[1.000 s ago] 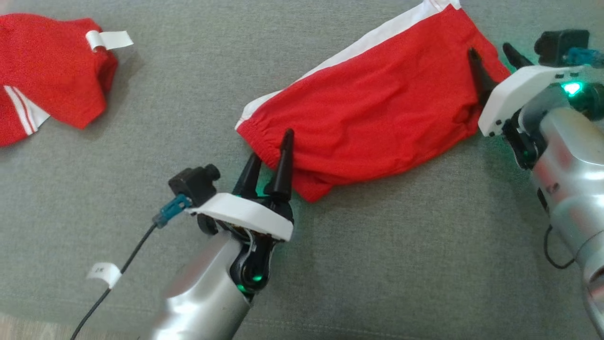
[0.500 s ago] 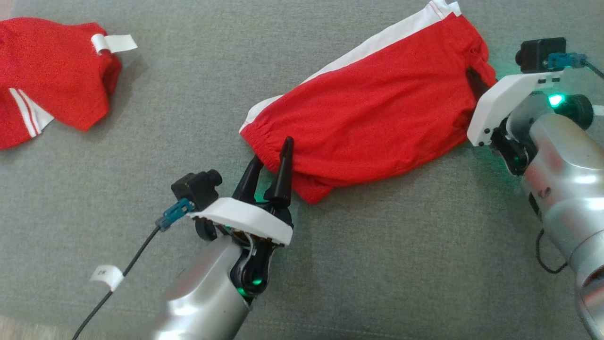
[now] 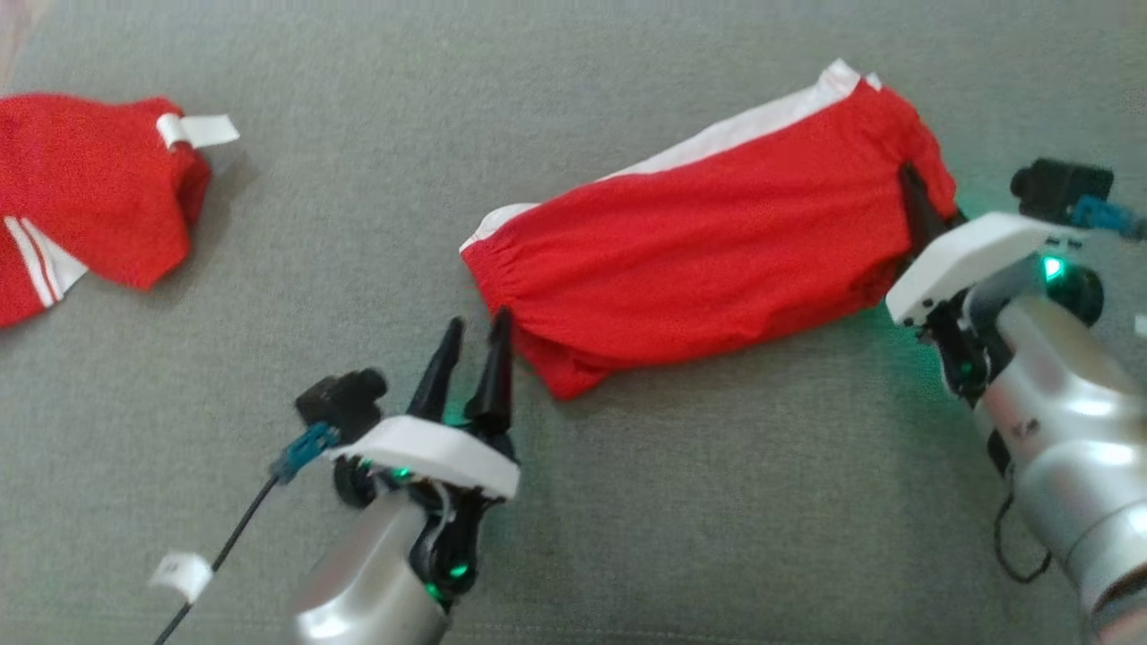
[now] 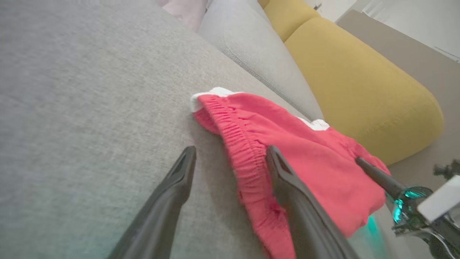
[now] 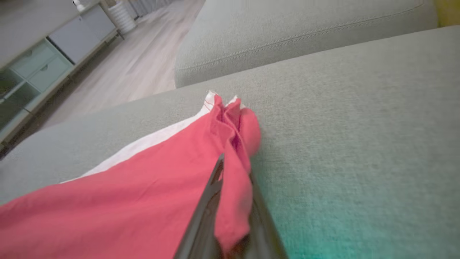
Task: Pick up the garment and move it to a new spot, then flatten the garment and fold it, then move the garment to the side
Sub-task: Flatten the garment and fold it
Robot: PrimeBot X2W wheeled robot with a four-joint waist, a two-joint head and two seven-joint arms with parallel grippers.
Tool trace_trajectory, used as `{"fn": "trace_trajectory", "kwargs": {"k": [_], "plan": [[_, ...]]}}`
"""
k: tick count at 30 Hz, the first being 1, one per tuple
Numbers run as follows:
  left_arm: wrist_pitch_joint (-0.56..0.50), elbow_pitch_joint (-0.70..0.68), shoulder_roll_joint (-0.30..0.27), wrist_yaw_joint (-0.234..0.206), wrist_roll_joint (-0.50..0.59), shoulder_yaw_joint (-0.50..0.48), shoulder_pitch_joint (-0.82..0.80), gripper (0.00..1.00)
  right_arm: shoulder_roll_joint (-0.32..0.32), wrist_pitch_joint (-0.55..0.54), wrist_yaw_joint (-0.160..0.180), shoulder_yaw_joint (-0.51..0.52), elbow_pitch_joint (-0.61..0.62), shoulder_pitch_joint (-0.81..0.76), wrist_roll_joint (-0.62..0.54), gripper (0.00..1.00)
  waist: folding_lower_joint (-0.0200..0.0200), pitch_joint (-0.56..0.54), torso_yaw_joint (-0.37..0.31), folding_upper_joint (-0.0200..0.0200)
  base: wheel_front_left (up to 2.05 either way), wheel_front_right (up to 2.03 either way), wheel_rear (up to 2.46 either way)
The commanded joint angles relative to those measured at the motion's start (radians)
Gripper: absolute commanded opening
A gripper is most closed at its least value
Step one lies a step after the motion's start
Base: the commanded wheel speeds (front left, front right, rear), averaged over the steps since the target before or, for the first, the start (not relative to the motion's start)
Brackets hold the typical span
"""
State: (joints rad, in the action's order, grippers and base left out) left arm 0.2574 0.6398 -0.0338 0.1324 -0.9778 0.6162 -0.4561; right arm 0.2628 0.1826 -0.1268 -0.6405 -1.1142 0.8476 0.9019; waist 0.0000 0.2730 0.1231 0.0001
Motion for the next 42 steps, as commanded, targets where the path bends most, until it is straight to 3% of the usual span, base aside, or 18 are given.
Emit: {"fn": "trace_trajectory", "kwargs": {"k": [1, 8, 16, 26, 33, 40, 41, 42], "plan": [[0.004, -0.01, -0.016, -0.002, 0.011, -0.05, 0.021, 1.0, -0.007, 0.022, -0.004, -0.001, 0.028, -0.025, 0.014, 0.0, 0.0, -0.03, -0.025, -0.0001, 0.0, 0.0, 0.0], [0.004, -0.046, -0.017, -0.002, 0.113, -0.217, 0.131, 1.0, -0.014, 0.072, -0.004, 0.018, 0.108, -0.152, 0.067, 0.0, 0.0, -0.129, -0.087, -0.0001, 0.0, 0.0, 0.0], [0.004, -0.073, -0.017, -0.002, 0.16, -0.322, 0.244, 1.0, -0.012, 0.079, -0.004, 0.077, 0.193, -0.274, 0.061, 0.0, 0.0, -0.208, -0.126, -0.0001, 0.0, 0.0, 0.0], [0.004, -0.098, -0.016, -0.002, 0.16, -0.329, 0.273, 1.0, -0.04, 0.079, -0.004, 0.118, 0.305, -0.271, -0.036, 0.0, 0.0, -0.18, -0.085, -0.0001, 0.0, 0.0, 0.0], [0.004, -0.097, -0.016, -0.002, 0.148, -0.302, 0.26, 1.0, -0.13, 0.079, -0.004, 0.015, 0.447, -0.253, -0.109, 0.0, 0.0, -0.171, -0.022, -0.0001, 0.0, 0.0, 0.0], [0.004, -0.084, -0.016, -0.002, 0.161, -0.291, 0.247, 1.0, -0.196, 0.068, -0.004, -0.123, 0.396, -0.257, -0.127, 0.0, 0.0, -0.166, 0.029, -0.0001, 0.0, 0.0, 0.0], [0.004, -0.081, -0.016, -0.002, 0.161, -0.291, 0.245, 1.0, -0.202, 0.06, -0.004, -0.136, 0.376, -0.26, -0.124, 0.45, 0.0, -0.166, 0.033, -0.0001, 0.0, 0.0, 0.0], [0.004, -0.081, -0.016, -0.002, 0.161, -0.291, 0.245, 1.0, -0.202, 0.06, -0.004, -0.136, 0.376, -0.26, -0.124, 0.45, 0.0, -0.166, 0.033, -0.0001, 0.0, 0.0, 0.0]]}}
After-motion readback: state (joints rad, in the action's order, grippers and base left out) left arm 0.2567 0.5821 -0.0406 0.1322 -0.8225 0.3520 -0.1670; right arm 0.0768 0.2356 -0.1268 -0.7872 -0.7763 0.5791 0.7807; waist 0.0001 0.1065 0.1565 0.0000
